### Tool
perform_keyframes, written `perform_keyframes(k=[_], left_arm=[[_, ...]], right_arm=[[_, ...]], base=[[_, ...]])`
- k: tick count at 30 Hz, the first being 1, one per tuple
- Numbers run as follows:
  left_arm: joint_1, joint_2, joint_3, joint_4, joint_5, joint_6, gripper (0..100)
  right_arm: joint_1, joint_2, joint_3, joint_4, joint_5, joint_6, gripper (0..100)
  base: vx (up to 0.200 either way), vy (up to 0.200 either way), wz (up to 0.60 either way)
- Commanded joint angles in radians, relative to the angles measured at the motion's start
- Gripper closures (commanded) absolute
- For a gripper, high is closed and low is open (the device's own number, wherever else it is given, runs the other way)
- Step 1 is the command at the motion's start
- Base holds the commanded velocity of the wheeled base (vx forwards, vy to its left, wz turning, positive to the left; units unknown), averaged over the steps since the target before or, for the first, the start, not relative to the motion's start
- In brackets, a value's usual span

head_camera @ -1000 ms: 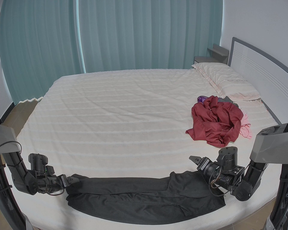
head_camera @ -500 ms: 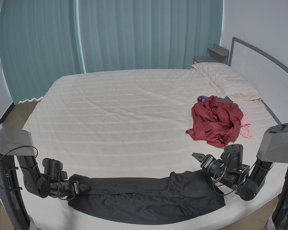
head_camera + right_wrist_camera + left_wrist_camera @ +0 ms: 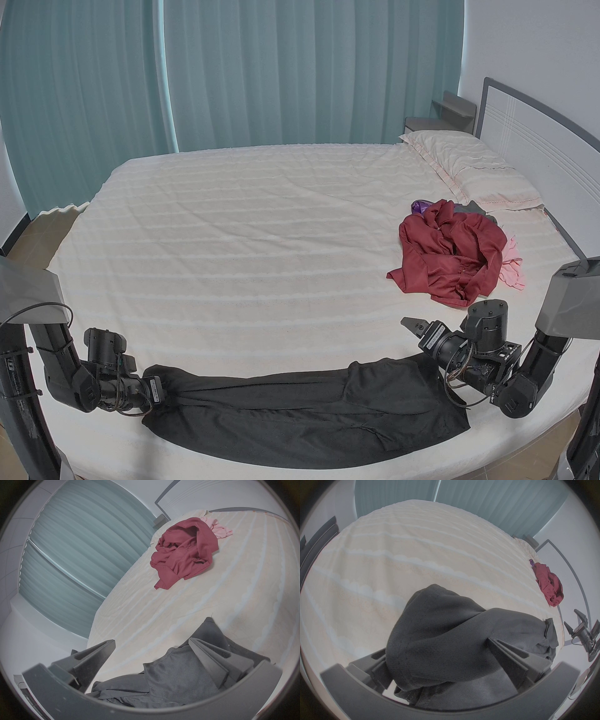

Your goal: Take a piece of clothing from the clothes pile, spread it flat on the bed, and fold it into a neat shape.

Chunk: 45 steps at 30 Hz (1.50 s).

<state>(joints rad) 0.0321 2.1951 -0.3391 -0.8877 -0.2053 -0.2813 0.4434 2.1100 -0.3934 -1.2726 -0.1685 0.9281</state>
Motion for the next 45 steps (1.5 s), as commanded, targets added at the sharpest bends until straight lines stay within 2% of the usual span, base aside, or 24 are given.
perform_keyframes(k=[1,14,16,18,21,22,23,26,27,31,33,35,38,39,40,41,45], left_arm=[[0.034,-0.035,0.005,-0.001,0.004,0.001,100],[0.196,-0.09,-0.021,0.061,-0.023,0.016,100],[0.256,-0.121,-0.035,0.111,-0.06,0.034,100],[0.282,-0.13,-0.046,0.128,-0.071,0.048,100],[0.399,-0.16,-0.098,0.211,-0.108,0.094,100],[0.404,-0.161,-0.101,0.216,-0.109,0.096,100],[0.48,-0.173,-0.143,0.28,-0.128,0.136,100],[0.555,-0.179,-0.178,0.342,-0.14,0.194,100],[0.609,-0.186,-0.199,0.374,-0.146,0.237,100],[0.652,-0.218,-0.212,0.401,-0.143,0.251,100],[0.646,-0.252,-0.196,0.412,-0.134,0.249,100],[0.568,-0.331,-0.147,0.447,-0.115,0.225,100],[0.436,-0.425,-0.124,0.475,-0.04,0.103,100],[0.368,-0.456,-0.123,0.486,-0.006,0.034,100],[0.359,-0.459,-0.123,0.487,-0.002,0.025,100],[0.249,-0.492,-0.123,0.503,0.057,-0.068,100],[0.032,-0.522,-0.123,0.546,0.193,-0.177,100]], right_arm=[[-0.006,-0.001,-0.001,-0.001,0.0,0.0,0],[-0.034,0.004,-0.004,-0.001,0.021,0.0,0],[-0.034,0.004,-0.004,-0.001,0.021,0.0,0],[-0.034,0.002,-0.004,-0.001,0.021,0.0,0],[-0.037,0.001,-0.005,-0.001,0.021,0.0,0],[-0.037,0.001,-0.005,-0.001,0.021,0.0,0],[-0.045,0.002,-0.008,-0.001,0.021,0.0,0],[-0.052,0.002,-0.01,-0.001,0.023,0.0,0],[-0.063,0.005,-0.012,-0.001,0.03,-0.002,0],[-0.081,0.001,-0.013,-0.001,0.043,-0.002,0],[-0.097,0.001,-0.018,0.001,0.044,-0.005,0],[-0.124,0.001,-0.021,-0.001,0.052,-0.022,0],[-0.127,-0.001,-0.021,-0.001,0.053,-0.022,0],[-0.127,-0.001,-0.019,-0.001,0.053,-0.022,0],[-0.127,-0.001,-0.019,-0.001,0.053,-0.022,0],[-0.127,-0.002,-0.018,-0.001,0.053,-0.022,0],[-0.123,-0.015,-0.013,-0.002,0.055,-0.022,0]], base=[[0.0,0.0,0.0],[0.0,0.0,0.0],[0.0,0.0,0.0],[0.0,0.0,0.0],[0.0,0.0,0.0],[0.0,0.0,0.0],[0.0,0.0,0.0],[0.0,0.0,0.0],[0.0,0.0,0.0],[0.0,0.0,0.0],[0.0,0.0,0.0],[0.0,0.0,0.0],[0.0,0.0,0.0],[0.0,0.0,0.0],[0.0,0.0,0.0],[0.0,0.0,0.0],[0.0,0.0,0.0]])
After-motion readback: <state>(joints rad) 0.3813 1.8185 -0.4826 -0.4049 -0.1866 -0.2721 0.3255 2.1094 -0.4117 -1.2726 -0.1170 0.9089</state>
